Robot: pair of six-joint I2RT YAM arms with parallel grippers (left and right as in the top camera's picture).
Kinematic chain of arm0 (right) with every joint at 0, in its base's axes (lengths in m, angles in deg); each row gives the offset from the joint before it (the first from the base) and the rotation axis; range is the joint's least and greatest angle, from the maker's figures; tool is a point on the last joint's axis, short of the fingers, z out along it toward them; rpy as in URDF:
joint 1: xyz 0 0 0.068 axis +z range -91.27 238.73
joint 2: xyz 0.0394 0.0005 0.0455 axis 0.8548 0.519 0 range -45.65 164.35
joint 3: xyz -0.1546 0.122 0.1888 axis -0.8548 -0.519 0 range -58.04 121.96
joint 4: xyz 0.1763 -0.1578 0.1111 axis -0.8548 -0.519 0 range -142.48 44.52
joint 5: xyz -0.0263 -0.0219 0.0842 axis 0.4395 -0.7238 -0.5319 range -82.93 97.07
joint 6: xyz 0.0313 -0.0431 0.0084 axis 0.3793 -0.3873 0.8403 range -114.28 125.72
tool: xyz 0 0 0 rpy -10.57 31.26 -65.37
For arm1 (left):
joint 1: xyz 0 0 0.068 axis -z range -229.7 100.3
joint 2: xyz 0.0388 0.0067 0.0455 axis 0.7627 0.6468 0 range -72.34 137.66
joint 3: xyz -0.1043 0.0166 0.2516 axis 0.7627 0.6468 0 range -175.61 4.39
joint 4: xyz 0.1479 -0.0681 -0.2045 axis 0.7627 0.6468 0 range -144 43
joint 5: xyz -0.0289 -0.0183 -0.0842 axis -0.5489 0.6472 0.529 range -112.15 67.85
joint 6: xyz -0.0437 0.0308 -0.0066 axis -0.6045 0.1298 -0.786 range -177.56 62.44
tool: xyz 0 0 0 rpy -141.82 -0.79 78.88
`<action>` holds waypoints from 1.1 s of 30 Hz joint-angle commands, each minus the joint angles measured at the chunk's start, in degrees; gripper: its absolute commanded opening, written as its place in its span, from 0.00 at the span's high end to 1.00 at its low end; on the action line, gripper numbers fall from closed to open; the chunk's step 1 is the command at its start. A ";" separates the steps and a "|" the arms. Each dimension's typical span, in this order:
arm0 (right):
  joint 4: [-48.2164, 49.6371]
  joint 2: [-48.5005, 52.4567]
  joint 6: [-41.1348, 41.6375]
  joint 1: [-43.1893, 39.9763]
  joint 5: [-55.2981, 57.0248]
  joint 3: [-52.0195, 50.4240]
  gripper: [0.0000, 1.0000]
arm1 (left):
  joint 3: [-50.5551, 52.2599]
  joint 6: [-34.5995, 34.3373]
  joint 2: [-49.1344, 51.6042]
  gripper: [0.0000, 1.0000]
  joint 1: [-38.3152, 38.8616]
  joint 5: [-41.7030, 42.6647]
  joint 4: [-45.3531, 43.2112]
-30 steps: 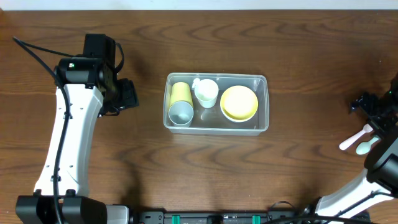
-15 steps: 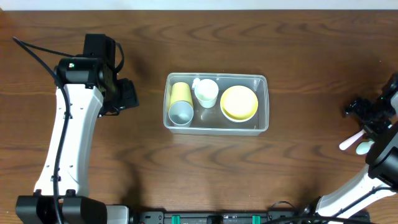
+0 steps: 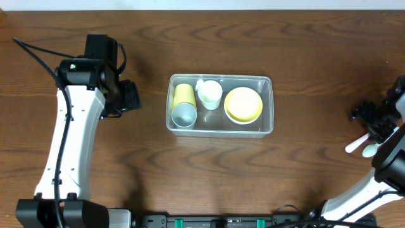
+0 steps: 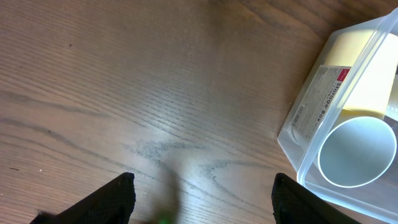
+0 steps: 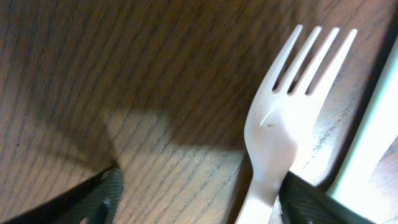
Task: Pack container
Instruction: 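Carry white fork into the container front and release it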
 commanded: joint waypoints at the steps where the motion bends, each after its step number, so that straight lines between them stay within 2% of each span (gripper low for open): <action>1: 0.11 0.98 -0.37 -0.57 0.35 -1.57 0.28 | 0.20 0.31 0.15 0.29 -0.35 -0.04 0.20; 7: -0.09 0.98 -0.37 -0.57 0.35 -1.57 0.54 | 0.22 0.33 0.15 0.29 -0.35 -0.04 0.20; 10: -0.35 0.98 -0.37 -0.57 0.35 -1.57 0.65 | 0.22 0.33 0.15 0.29 -0.35 -0.04 0.28; 21: -0.57 0.98 -0.37 -0.57 0.35 -1.57 0.88 | 0.22 0.33 0.15 0.29 -0.35 -0.04 0.39; 25: -0.55 0.98 -0.37 -0.57 0.35 -1.57 0.90 | 0.22 0.33 0.15 0.29 -0.35 -0.04 0.37; 28: -0.50 0.98 -0.37 -0.57 0.35 -1.57 0.99 | 0.22 0.33 0.15 0.29 -0.35 -0.04 0.37; 33: -0.87 0.59 -0.17 -0.44 -1.60 -0.98 0.99 | 0.22 0.33 0.15 0.29 -0.35 -0.04 0.37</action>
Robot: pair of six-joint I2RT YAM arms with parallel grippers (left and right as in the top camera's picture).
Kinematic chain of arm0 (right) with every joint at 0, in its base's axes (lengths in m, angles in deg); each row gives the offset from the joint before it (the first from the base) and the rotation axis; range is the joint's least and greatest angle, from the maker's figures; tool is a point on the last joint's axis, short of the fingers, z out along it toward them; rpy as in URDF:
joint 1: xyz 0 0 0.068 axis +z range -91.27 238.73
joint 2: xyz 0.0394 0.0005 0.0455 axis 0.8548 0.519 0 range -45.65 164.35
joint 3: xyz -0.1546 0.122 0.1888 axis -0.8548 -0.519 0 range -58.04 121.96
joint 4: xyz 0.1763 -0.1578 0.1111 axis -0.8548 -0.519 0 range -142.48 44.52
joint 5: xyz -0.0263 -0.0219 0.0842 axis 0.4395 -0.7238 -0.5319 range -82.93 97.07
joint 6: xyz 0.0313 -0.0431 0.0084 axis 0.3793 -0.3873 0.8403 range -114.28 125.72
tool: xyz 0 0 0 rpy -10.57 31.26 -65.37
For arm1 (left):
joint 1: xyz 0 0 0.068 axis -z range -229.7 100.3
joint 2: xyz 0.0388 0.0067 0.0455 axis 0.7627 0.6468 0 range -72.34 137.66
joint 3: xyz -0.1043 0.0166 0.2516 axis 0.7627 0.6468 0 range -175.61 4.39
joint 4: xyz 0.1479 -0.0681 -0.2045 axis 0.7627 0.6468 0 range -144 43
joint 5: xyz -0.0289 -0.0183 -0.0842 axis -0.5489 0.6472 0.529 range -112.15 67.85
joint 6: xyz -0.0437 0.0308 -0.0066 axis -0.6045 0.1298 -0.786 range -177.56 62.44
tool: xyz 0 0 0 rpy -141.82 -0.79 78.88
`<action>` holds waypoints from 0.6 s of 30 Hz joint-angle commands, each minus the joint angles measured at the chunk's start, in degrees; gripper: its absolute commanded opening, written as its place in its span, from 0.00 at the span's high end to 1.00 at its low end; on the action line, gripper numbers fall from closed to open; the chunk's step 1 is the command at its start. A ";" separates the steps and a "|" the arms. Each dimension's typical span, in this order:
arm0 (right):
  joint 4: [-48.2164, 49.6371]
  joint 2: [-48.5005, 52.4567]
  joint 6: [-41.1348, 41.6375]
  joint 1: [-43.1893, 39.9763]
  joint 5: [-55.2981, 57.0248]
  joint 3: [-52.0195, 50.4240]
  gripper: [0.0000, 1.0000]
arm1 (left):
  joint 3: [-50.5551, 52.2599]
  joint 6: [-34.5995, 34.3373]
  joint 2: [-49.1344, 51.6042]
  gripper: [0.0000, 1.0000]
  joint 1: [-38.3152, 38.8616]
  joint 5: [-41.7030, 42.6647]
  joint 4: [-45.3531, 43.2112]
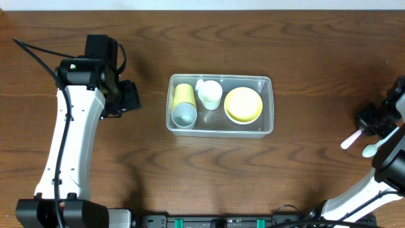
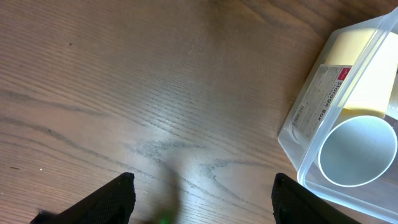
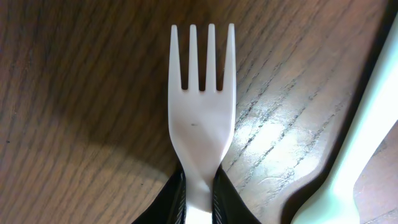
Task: Pack container
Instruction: 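Carry white fork into the container front and release it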
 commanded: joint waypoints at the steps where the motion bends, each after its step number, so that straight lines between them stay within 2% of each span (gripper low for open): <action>1: -0.31 0.24 -0.04 -0.33 -3.58 -0.59 0.99 | 0.22 0.33 0.15 0.29 -0.35 -0.04 0.20; 7: -1.88 -7.82 -4.68 2.36 -9.27 3.50 0.99 | 0.20 0.33 0.15 0.29 -0.35 -0.04 0.20; 10: -1.81 -14.91 -10.43 6.36 -14.51 5.99 0.99 | 0.22 0.33 0.15 0.29 -0.35 -0.04 0.20; 13: -1.07 -22.10 -16.81 12.57 -19.41 8.39 0.99 | 0.22 0.33 0.15 0.29 -0.35 -0.04 0.20; 18: -0.22 -30.91 -27.82 28.00 -19.65 10.56 0.99 | 0.22 0.33 0.15 0.29 -0.35 -0.04 0.17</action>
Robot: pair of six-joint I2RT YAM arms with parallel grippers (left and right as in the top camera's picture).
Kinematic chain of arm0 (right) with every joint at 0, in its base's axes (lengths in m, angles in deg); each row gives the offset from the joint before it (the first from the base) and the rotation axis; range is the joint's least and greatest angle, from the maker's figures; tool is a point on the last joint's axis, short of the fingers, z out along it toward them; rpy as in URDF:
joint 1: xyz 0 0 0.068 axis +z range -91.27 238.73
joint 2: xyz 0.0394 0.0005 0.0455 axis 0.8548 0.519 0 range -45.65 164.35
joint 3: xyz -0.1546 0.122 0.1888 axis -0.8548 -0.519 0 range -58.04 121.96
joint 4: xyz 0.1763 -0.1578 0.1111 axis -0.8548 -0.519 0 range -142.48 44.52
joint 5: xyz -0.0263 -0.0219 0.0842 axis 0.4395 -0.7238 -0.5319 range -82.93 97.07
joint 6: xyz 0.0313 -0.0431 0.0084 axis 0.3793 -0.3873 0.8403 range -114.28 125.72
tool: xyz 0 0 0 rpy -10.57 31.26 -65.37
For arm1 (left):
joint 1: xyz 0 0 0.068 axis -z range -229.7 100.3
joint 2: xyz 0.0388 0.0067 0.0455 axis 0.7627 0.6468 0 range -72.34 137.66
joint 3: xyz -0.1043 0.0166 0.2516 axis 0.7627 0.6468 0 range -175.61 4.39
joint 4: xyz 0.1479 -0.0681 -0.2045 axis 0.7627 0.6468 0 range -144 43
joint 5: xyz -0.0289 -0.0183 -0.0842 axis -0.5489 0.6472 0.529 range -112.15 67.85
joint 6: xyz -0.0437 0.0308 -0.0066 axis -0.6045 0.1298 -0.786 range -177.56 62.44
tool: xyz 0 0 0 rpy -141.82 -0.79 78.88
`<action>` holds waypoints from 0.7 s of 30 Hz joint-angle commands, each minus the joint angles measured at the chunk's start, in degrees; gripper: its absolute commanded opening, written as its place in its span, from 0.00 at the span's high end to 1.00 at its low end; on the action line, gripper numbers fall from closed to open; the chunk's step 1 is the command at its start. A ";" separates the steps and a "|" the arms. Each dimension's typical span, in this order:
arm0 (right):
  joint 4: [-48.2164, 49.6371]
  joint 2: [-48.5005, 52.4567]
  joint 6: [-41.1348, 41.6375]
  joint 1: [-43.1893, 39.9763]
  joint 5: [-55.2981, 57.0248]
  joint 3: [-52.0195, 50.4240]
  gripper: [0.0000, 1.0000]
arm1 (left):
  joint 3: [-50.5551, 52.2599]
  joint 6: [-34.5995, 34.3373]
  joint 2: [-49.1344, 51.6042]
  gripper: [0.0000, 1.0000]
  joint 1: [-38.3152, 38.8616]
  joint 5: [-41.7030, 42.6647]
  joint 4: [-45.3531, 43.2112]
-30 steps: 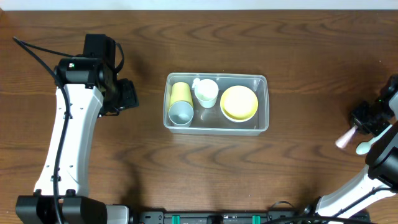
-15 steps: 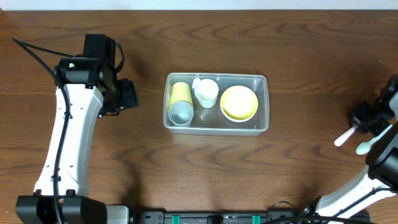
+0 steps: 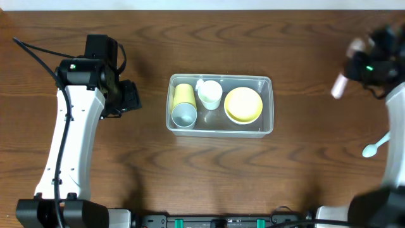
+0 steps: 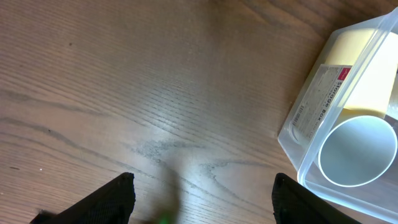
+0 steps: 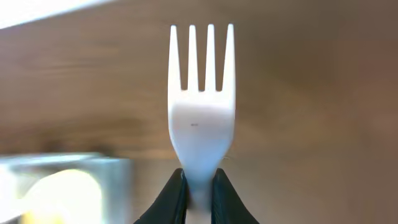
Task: Pack container
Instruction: 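Carry white fork into the container front and release it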
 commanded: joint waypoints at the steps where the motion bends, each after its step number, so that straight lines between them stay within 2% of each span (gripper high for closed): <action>1: -0.50 -4.48 -12.68 10.84 -3.37 0.59 0.99 | 0.22 0.33 0.15 0.29 -0.35 -0.04 0.17; 6: -3.50 -5.64 -26.27 28.26 0.46 0.57 0.99 | 0.20 0.31 0.15 0.29 -0.35 -0.04 0.20; 12: -6.80 -2.78 -37.62 42.18 4.83 0.52 0.99 | 0.22 0.31 0.15 0.29 -0.35 -0.04 0.17; 21: -11.37 4.48 -43.17 47.47 5.35 0.50 0.99 | 0.20 0.31 0.15 0.29 -0.35 -0.04 0.20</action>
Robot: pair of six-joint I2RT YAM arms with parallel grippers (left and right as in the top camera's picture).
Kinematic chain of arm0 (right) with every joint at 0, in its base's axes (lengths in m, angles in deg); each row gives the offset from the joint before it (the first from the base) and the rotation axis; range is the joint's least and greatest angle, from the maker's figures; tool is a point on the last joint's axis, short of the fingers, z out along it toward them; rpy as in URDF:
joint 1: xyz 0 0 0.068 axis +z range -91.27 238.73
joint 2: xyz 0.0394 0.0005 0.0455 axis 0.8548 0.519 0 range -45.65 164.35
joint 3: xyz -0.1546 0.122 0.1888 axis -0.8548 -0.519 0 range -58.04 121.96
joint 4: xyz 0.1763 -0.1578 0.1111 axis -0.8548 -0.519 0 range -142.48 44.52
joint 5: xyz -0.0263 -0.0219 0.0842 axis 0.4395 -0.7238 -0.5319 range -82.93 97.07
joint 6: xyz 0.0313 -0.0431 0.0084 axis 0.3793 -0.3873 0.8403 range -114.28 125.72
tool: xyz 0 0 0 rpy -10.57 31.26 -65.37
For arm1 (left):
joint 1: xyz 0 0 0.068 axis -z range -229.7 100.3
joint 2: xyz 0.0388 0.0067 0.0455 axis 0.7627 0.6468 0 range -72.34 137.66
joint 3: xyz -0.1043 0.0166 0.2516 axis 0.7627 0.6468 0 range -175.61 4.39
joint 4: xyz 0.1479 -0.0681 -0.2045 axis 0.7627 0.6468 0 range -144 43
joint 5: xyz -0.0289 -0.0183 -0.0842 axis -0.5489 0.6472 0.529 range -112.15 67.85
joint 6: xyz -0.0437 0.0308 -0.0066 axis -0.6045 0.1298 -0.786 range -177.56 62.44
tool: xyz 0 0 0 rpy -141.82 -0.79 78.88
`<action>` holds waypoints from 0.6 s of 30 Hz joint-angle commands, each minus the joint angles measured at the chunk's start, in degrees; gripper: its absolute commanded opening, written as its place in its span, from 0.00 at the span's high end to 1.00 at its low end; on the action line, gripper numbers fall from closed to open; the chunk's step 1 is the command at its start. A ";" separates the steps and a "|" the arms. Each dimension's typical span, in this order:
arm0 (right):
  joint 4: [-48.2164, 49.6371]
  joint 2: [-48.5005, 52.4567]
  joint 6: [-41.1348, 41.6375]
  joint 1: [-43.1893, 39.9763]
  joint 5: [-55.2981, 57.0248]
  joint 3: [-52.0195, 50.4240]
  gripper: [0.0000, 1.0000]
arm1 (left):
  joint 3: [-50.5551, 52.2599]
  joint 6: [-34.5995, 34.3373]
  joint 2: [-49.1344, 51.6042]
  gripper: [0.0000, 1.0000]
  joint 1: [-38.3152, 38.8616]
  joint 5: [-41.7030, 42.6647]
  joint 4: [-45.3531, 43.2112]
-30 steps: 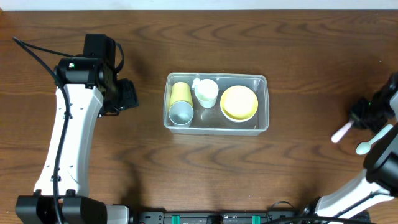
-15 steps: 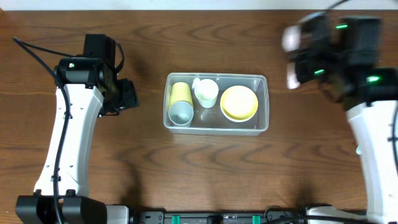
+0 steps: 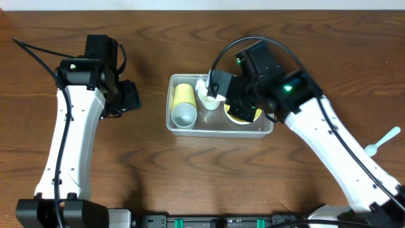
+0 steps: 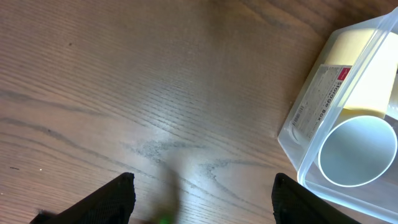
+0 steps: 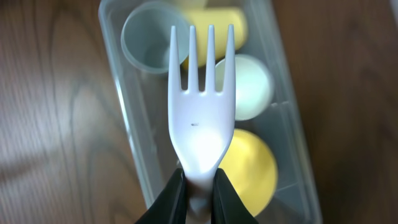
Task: Pack container
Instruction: 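Carry white fork into the container front and release it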
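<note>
A clear plastic container (image 3: 266,126) lies mid-table. It holds a yellow cup (image 3: 184,94), a grey cup (image 3: 185,114), a white cup (image 3: 209,96) and a yellow bowl (image 3: 243,109). My right gripper (image 5: 199,182) is shut on the handle of a white plastic fork (image 5: 200,106). It hovers over the container (image 5: 124,118), with the tines pointing toward the grey cup (image 5: 148,30). A white spoon (image 3: 383,140) lies at the table's right edge. To the left of the container (image 4: 314,99), my left gripper (image 4: 202,193) hangs open and holds nothing.
Bare wooden table surrounds the container on all sides. The right arm reaches across from the lower right and covers part of the container's right half in the overhead view.
The right gripper, still holding the fork, has moved from the table's back right corner to above the container. The left arm has not moved.
The right gripper stood open around the fork, which lay next to the spoon at the right edge. It then was shut on the fork's handle. Later it held the fork up at the back right, and now it holds it over the container.
</note>
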 commanded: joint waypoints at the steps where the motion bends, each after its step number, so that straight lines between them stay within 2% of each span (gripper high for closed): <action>1: -1.55 3.52 -4.20 0.72 0.85 -0.26 0.99 | 0.22 0.31 0.15 0.29 -0.35 -0.07 0.15; 14: -2.64 14.27 -4.31 0.74 -1.60 -0.26 0.96 | 0.20 0.31 0.15 0.29 -0.35 -0.07 0.17; 18: -2.67 15.30 -3.23 0.74 -1.68 -0.26 0.72 | 0.22 0.31 0.15 0.29 -0.35 -0.07 0.17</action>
